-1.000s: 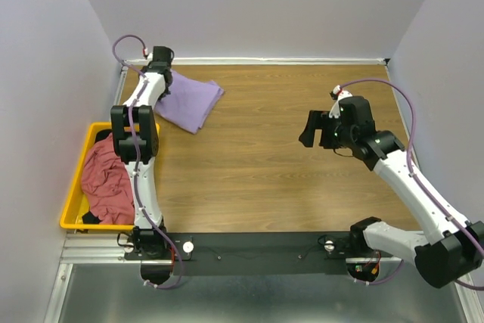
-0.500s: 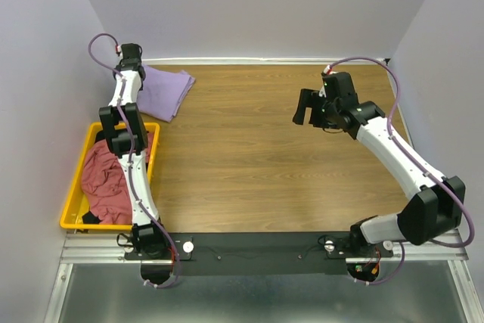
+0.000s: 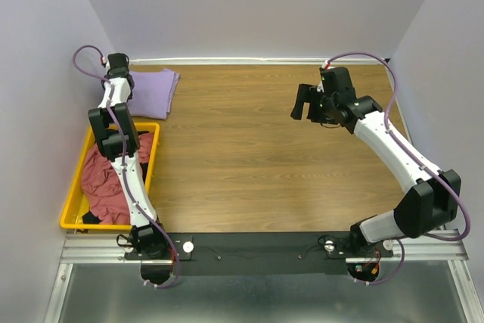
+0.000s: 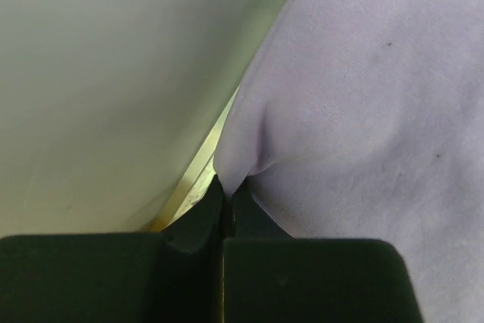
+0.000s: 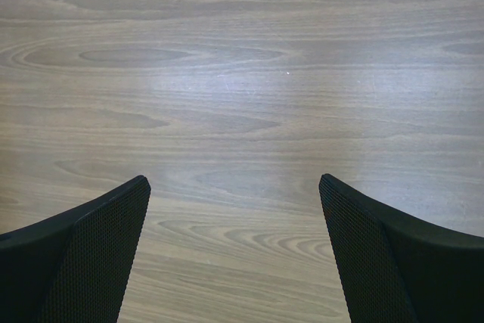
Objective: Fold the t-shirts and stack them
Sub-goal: Reset both grippers
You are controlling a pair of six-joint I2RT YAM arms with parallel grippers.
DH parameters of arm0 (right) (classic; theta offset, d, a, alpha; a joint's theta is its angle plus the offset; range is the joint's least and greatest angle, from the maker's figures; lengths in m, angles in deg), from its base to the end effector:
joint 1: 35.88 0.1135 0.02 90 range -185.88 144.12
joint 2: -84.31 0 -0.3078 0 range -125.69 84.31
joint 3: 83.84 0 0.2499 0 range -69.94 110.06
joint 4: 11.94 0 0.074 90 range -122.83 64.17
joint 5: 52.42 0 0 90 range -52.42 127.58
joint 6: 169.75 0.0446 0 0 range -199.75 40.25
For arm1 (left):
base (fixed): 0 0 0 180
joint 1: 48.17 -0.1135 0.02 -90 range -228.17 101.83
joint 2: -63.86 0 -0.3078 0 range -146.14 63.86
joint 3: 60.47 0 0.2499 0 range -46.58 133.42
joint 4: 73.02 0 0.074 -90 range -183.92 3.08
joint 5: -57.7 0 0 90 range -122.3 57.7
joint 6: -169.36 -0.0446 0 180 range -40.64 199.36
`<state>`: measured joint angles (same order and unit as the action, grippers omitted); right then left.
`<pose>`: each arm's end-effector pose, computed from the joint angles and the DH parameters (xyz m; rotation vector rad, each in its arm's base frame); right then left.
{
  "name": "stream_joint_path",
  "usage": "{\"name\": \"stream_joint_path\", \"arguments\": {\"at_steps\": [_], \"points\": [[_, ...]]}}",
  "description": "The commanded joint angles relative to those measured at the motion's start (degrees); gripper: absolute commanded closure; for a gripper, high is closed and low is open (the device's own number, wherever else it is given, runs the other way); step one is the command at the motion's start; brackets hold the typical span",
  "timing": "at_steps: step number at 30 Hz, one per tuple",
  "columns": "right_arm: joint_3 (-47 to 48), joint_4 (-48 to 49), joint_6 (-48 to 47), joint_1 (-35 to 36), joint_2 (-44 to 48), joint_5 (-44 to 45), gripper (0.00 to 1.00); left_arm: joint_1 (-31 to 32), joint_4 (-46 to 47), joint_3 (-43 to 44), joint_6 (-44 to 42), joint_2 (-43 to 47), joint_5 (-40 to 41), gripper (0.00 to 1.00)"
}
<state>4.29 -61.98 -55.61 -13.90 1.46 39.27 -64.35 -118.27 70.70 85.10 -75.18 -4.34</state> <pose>0.2923 0.1166 0.3584 0.0595 2.3796 0.3562 0.5397 0.1784 0.1904 -0.6688 2.3785 0.6851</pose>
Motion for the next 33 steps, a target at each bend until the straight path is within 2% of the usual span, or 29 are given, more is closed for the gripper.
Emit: {"name": "stream_joint_path", "arguments": {"at_steps": [1, 3, 5, 8, 10, 18, 21, 29, 30, 33], "points": [[-0.31, -0.51, -0.15, 0.26, 1.54, 1.38, 0.0, -1.04, 1.64, -2.04, 2.96, 4.56, 1.3, 0.94], [-1.11, -0.51, -0.23, 0.26, 2.95, 1.99, 0.0, -1.04, 1.91, -2.49, 3.49, 5.09, 1.39, 0.91], [-2.16, -0.51, -0.15, 0.26, 3.74, 2.35, 0.0, -1.04, 1.91, -2.93, 4.45, 5.8, 1.65, 0.84], [-3.22, -0.51, -0.06, 0.26, 5.41, 2.35, 0.0, -1.04, 2.43, -5.03, 5.33, 7.99, 1.65, 0.65], [-3.75, -0.51, 0.03, 0.35, 6.64, 2.52, 0.0, -0.87, 4.01, -6.52, 5.43, 10.45, 1.57, 0.6], [-4.89, -1.03, -0.5, 0.26, 12.62, 4.9, 0.0, 1.06, 6.04, -10.92, 5.6, 19.67, -0.1, 0.58], [-4.72, -2.0, -0.85, 0.26, 16.39, 6.74, 0.0, 3.17, 6.39, -13.29, 5.95, 24.76, -4.4, 0.58], [-5.77, -4.82, -5.59, 0.26, 29.92, 17.54, 0.0, 16.09, 9.47, -25.68, 9.73, 44.36, -9.59, 0.57], [-5.94, -4.99, -6.21, 0.26, 31.24, 18.34, 0.0, 20.19, 9.56, -26.82, 11.3, 46.47, -9.68, 0.57], [-6.73, -5.96, -8.75, 0.26, 36.78, 20.54, 0.0, 26.09, 10.34, -32.88, 15.86, 55.96, -9.78, 0.57]]}}
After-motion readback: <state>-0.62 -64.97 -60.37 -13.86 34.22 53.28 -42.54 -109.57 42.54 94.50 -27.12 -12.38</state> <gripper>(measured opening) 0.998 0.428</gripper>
